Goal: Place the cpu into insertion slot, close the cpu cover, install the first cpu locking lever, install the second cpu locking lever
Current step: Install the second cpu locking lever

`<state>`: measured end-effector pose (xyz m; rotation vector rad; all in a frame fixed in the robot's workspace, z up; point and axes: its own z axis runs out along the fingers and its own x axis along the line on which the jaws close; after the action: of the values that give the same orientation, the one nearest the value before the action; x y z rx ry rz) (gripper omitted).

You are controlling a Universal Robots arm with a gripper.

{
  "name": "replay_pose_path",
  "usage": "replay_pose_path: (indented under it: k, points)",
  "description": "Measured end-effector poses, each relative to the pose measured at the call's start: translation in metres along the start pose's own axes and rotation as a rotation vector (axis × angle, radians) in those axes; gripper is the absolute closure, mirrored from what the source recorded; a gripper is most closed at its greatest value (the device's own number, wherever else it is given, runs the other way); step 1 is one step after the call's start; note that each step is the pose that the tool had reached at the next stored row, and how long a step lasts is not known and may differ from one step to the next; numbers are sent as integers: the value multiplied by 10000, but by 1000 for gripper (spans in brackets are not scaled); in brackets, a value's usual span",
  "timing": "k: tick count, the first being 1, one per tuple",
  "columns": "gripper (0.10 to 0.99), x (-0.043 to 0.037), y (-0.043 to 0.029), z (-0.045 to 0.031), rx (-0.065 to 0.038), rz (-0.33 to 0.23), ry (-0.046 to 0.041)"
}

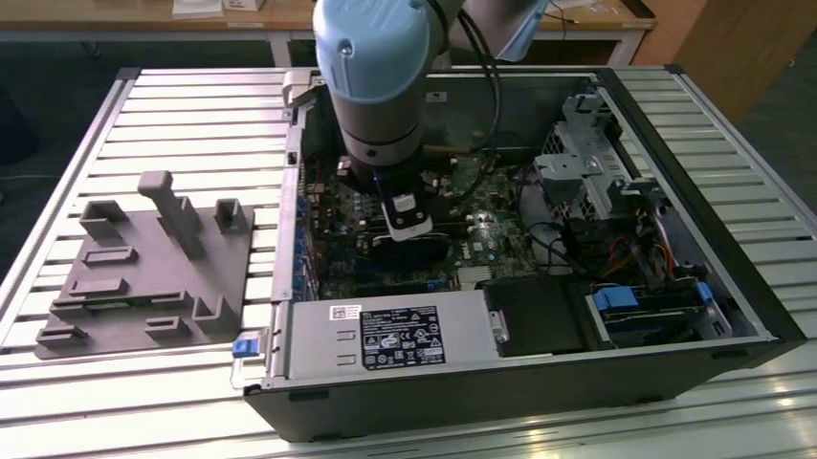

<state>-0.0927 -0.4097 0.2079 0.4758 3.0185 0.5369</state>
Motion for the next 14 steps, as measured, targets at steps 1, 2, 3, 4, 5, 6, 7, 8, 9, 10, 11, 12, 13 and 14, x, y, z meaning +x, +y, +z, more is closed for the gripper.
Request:
replay_pose_path:
  k: [1, 2, 3, 4, 5, 6, 7, 8, 9, 10, 11, 12, 13, 14]
  points:
    - [980, 1, 15, -42, 0, 0, 0]
    - [980, 1, 30, -84, -2, 0, -1]
    - [980, 2, 44, -121, 2, 0, 0]
    - [980, 2, 55, -152, 5, -1, -1]
    - [980, 2, 64, -176, 20, -4, -5]
    - [980, 3, 70, -192, 48, -6, -14]
    - [980, 3, 74, -201, 117, -11, -37]
    - [980, 2, 77, -209, 234, -17, -74]
    - [980, -2, 80, -214, 370, -17, -120]
    - [980, -10, 83, -216, 498, -8, -167]
    - [980, -22, 87, -214, 584, 3, -200]
    - [980, -39, 92, -212, 632, 16, -221]
    - [980, -61, 99, -211, 659, 23, -232]
    - [980, -87, 107, -208, 679, 29, -241]
